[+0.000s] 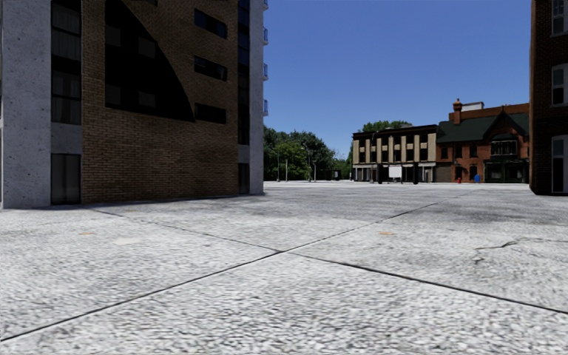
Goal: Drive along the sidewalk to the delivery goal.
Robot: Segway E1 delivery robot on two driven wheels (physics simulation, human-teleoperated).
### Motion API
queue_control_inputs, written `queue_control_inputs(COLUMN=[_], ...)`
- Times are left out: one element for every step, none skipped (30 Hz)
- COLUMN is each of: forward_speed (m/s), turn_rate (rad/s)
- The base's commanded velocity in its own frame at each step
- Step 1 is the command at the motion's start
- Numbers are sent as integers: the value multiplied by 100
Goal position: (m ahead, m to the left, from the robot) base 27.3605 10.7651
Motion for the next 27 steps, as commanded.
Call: queue_control_inputs(forward_speed=[200, 200, 200, 200, 200, 200, 200, 200, 200, 200, 200, 200, 200, 200, 200, 200, 200, 200, 200, 200, 200, 200, 200, 200, 200, 200, 200], turn_rate=[0, 0, 0, 0, 0, 0, 0, 0, 0, 0, 0, 0, 0, 0, 0, 0, 0, 0, 0, 0, 0, 0, 0, 0, 0, 0, 0])
